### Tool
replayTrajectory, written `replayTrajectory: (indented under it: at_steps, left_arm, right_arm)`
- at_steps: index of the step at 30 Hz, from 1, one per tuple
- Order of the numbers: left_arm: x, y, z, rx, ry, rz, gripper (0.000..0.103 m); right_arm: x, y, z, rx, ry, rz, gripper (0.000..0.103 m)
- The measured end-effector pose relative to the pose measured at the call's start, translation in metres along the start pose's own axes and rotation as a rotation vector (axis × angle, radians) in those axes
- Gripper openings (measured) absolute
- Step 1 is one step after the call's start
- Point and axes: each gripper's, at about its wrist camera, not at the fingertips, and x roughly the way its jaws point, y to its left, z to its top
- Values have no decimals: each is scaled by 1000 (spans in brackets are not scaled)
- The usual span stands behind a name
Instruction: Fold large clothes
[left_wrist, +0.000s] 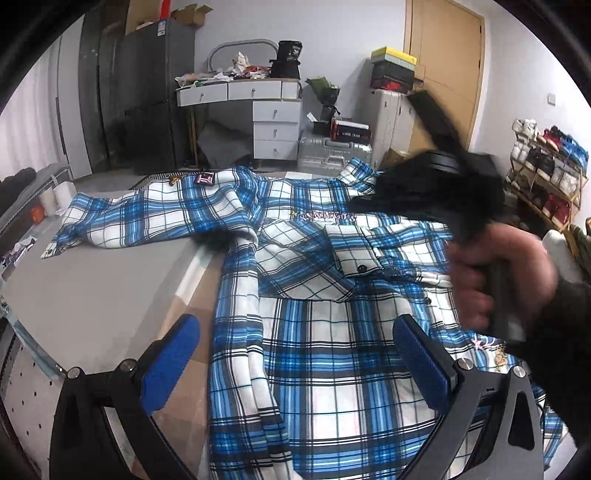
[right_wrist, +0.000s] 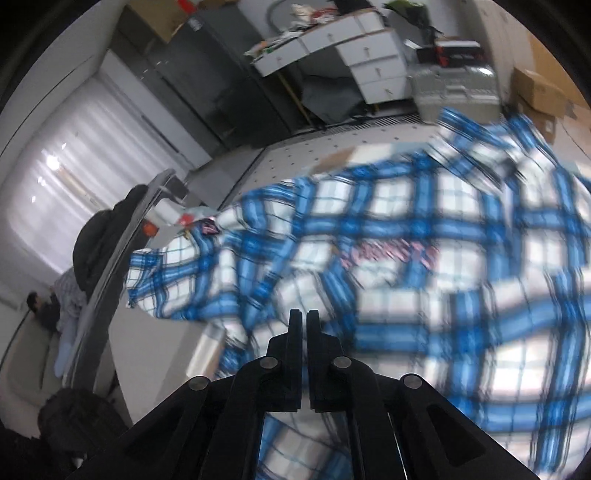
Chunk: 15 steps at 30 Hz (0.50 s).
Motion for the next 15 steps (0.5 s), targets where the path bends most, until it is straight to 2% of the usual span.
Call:
replayTrajectory:
  at_steps: [1,2,3,4,5,6,9,10,12,14,15]
  left_arm:
    - [5,1,4,9,9,-1,102]
    - [8,2,8,14,16,-5,102]
    - [13,3,14,16,27,-17,102]
    - [21,3,20,19,48,-40,102]
    - [28,1,25,24,71,-66,102]
    - [43,-3,35,31,118,-120,102]
    - [83,-20,59,62,232,-226,102]
    - [96,-26,68,70,244,-241,102]
    - [128,-35,84,75,296,-281,102]
    - [164,-42,98,58,370,-330,102]
    - [179,-46,102,62,408,-320,102]
  right_arm:
    - [-18,-10,-8,17,-12,-8,10]
    - [-35,-18,-15,30,-28,-29,20]
    - [-58,-25,-26,38,-56,-57,34]
    - [-79,-33,-37,41,-81,-70,42]
    - [-97,-40,-49,54,-101,-82,58]
    - [-119,-50,-66,79,-130,-94,68]
    - [-165,-69,-112,121,-193,-124,71]
    - [-174,-72,-124,121,-214,-139,72]
    - [-188,-81,-151,133,-267,-160,83]
    - [-194,-87,-168,142,-307,-137,85]
    - [-196,-94,-176,152,-328,-146,85]
